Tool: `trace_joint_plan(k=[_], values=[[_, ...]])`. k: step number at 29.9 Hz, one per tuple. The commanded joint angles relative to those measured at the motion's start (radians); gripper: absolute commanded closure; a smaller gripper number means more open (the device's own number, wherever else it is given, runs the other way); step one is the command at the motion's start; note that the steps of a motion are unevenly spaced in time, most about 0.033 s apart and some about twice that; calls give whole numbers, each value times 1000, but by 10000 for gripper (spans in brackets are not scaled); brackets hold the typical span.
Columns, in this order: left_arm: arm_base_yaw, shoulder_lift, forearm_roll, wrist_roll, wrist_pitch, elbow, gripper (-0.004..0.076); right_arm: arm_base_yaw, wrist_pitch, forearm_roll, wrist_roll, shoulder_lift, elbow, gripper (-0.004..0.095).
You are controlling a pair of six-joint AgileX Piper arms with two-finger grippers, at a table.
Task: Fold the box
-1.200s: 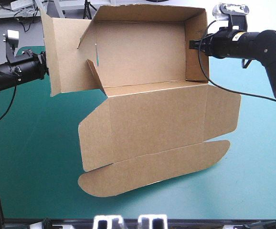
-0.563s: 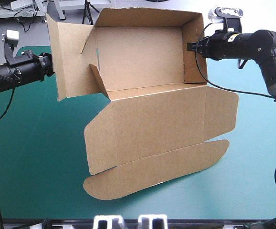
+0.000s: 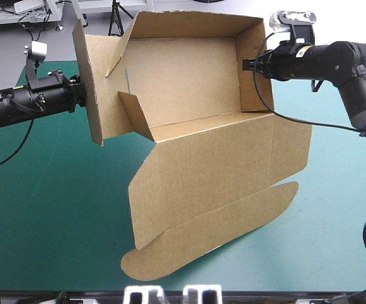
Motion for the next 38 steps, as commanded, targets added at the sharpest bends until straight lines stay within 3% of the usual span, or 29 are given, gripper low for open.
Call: trace_joint_plan(k=[1,22,38], values=[[-13,-51,-57,-1,41,-30,733,1,-56,-13,22,-42,-29,924],[-13,-51,-3,-17,-24,-30,733,1,-6,-87,30,-42,-29,925],[-13,-51,-110,26,6,-30,733,1,-3,-85,36,-42,-29,925]])
